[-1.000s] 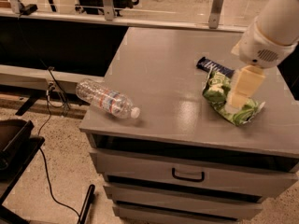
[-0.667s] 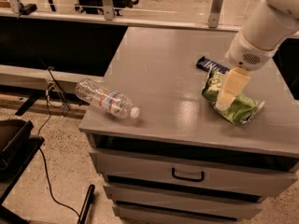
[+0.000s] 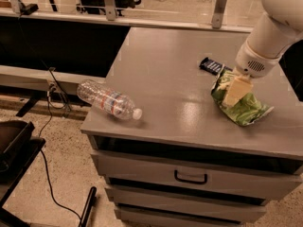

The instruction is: Move green jalapeno chip bag near water bottle

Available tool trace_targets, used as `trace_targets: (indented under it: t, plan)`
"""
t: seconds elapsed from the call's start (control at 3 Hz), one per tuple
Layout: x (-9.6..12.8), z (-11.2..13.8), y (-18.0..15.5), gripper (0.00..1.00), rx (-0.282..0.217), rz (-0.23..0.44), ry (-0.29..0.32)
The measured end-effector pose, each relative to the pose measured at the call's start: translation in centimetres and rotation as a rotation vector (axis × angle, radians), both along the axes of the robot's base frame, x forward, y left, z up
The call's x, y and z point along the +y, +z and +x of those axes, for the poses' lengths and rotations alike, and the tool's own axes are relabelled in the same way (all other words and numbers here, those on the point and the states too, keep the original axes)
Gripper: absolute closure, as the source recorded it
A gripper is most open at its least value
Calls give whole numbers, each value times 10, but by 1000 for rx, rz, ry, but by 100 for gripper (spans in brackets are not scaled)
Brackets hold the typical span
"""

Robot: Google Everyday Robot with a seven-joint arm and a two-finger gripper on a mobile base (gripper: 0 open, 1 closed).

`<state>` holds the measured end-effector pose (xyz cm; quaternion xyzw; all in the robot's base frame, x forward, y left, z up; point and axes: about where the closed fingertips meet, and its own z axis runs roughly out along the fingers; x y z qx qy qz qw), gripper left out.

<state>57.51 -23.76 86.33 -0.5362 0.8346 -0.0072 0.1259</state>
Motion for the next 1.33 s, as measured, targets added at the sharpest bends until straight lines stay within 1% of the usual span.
trace_targets:
  t: [0.33, 0.67, 1.0, 1.33]
  plan:
    - [-7, -3, 6, 64, 14, 11, -2]
    - [6, 1, 26, 87, -6, 59, 53]
    - [31, 18, 57, 100, -75, 129, 142]
    - [70, 33, 88, 100, -160, 196, 242]
